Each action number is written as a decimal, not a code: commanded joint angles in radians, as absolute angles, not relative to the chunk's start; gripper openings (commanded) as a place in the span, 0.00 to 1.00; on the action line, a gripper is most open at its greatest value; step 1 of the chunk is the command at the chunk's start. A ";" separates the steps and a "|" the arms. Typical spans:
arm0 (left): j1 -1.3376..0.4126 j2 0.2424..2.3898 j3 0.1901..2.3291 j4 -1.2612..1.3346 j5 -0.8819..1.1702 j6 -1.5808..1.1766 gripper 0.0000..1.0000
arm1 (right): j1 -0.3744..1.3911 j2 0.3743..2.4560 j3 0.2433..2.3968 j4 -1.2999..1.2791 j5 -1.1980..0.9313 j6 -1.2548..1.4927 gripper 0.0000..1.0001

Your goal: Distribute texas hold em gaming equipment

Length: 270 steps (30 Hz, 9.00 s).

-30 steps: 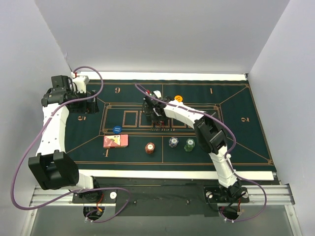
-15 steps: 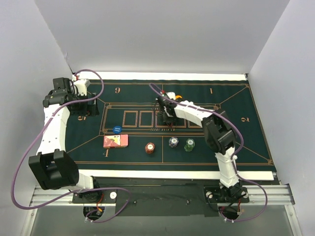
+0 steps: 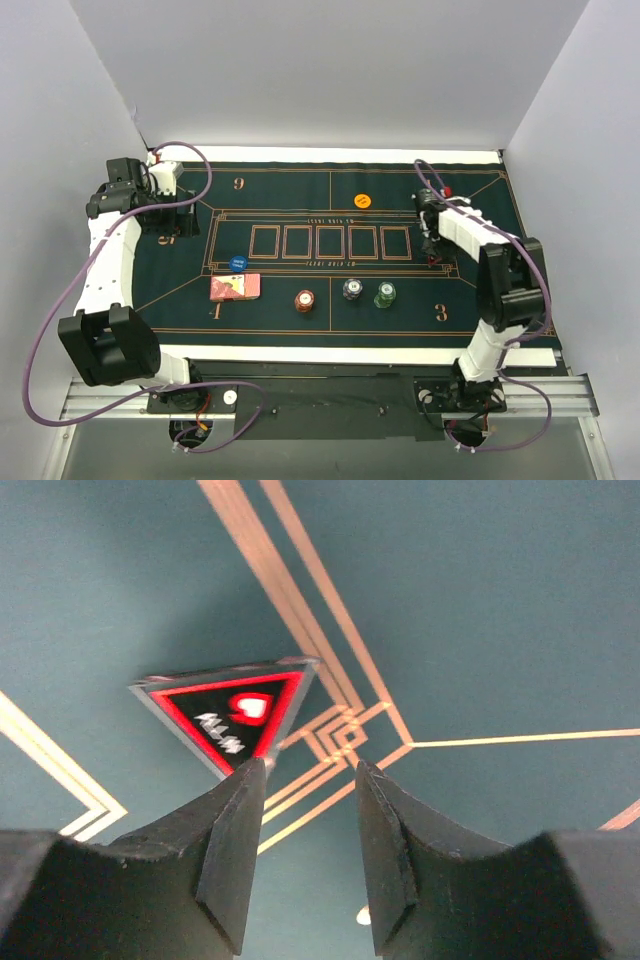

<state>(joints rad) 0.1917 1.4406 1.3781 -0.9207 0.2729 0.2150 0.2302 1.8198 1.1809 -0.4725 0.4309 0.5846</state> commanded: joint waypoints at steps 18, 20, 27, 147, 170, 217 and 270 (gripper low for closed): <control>0.196 1.405 1.367 -0.916 0.313 0.242 0.96 | 0.232 1.699 1.290 -0.523 0.377 0.575 0.69; 0.198 1.401 1.368 -0.917 0.310 0.244 0.96 | 0.232 1.753 1.327 -0.519 0.379 0.560 0.69; 0.198 1.396 1.365 -0.914 0.308 0.249 0.96 | 0.213 1.855 1.306 -0.459 0.308 0.558 0.65; 0.204 1.387 1.258 -0.885 0.267 0.239 0.96 | 1.048 1.898 1.488 -0.528 0.112 0.413 0.13; 0.210 1.368 1.249 -0.894 0.275 0.268 0.96 | 1.017 1.858 1.465 -0.565 0.110 0.405 0.12; 0.235 1.379 1.241 -0.902 0.345 0.218 0.96 | 0.936 2.517 2.292 -0.565 -0.040 0.364 0.32; 0.252 1.342 1.285 -0.945 0.328 0.232 0.96 | 1.008 1.945 1.463 -0.457 0.009 0.360 0.71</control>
<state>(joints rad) 0.2459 1.3659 1.2331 -0.9363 0.3210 0.2214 0.9993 1.9316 1.4815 -0.4541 0.0139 0.3439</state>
